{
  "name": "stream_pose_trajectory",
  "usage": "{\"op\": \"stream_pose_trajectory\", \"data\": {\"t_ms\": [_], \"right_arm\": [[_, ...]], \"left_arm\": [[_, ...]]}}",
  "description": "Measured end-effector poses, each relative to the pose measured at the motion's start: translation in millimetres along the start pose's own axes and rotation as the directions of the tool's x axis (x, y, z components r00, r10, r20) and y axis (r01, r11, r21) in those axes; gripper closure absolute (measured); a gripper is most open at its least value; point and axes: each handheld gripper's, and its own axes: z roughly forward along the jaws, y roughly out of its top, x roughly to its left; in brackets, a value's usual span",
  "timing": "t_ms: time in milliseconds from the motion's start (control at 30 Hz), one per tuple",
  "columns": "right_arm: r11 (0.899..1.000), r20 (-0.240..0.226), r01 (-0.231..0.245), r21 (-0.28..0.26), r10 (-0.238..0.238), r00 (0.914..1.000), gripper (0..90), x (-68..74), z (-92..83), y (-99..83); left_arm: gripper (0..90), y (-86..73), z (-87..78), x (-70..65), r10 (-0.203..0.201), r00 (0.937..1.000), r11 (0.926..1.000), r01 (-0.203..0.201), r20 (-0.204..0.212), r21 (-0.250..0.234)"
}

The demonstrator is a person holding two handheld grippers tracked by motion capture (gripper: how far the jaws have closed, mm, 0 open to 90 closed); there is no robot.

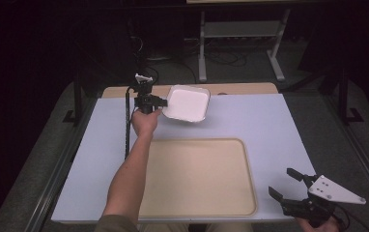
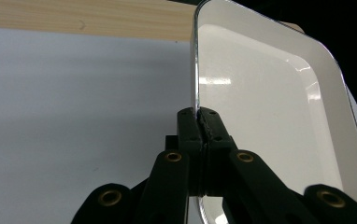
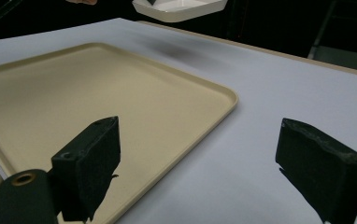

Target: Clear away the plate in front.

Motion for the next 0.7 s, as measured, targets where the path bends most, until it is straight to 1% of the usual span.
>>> {"op": "stream_pose_trajectory", "data": {"t_ms": [67,167,200,333,700], "right_arm": [[1.0,-0.001,0.001,0.001,-0.001,1.0,13.0,0.2,0.0,0.0],[1.0,-0.002,0.0,-0.001,0.0,1.0,13.0,0.2,-0.2,0.0],[1.0,-0.001,-0.002,-0.001,0.002,1.0,13.1,0.6,-0.7,0.0],[1.0,-0.002,-0.002,-0.004,0.002,1.0,13.0,1.3,-1.3,0.0],[1.0,-0.001,0.001,0.0,-0.001,1.0,13.0,1.6,-0.7,0.1]], "left_arm": [[88.6,-2.9,-5.2,-0.6,0.0,1.0,1.0,0.0,0.003,-0.005],[88.6,-5.9,-7.5,-1.2,0.002,1.0,1.0,-0.002,0.009,-0.005],[88.6,-9.0,-9.3,-1.4,0.006,0.9998,1.0,-0.005,0.019,-0.005],[88.6,-14.1,-13.8,-1.9,0.014,0.9996,0.9999,-0.014,0.024,-0.005],[88.6,-24.1,-27.3,-1.2,0.018,0.9989,0.9998,-0.018,0.044,-0.013]]}}
